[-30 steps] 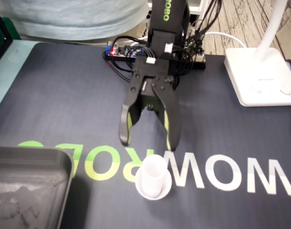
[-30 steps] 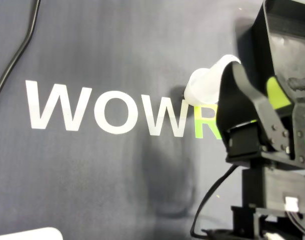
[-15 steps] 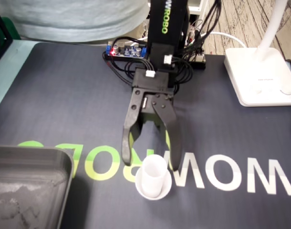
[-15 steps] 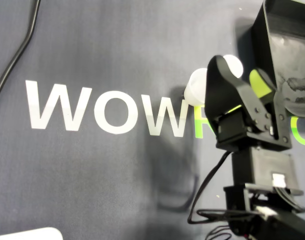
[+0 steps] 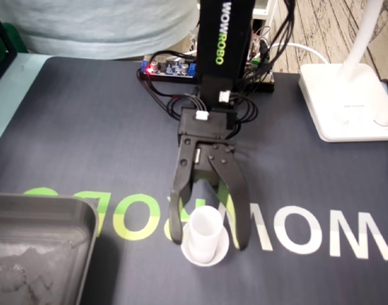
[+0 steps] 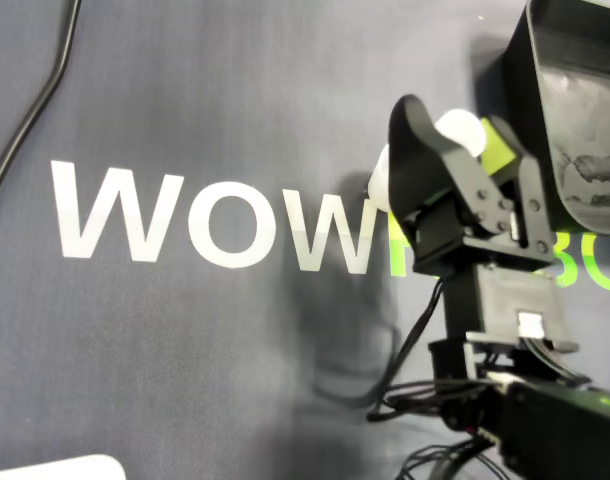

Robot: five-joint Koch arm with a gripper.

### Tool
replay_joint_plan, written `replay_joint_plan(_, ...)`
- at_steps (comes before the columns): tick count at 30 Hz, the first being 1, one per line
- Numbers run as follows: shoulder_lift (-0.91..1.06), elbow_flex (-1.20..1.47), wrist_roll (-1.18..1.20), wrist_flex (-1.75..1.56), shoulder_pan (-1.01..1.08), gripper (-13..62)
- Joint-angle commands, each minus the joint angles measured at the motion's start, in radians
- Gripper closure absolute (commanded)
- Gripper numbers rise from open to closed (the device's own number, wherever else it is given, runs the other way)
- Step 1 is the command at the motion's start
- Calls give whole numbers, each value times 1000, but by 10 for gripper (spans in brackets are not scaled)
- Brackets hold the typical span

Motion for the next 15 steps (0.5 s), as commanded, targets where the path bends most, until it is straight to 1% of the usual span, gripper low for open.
replay_joint_plan(1, -5, -37, -8, -83, -5, 166)
replay_joint_plan(15, -61, -44, -9, -80, -2, 175)
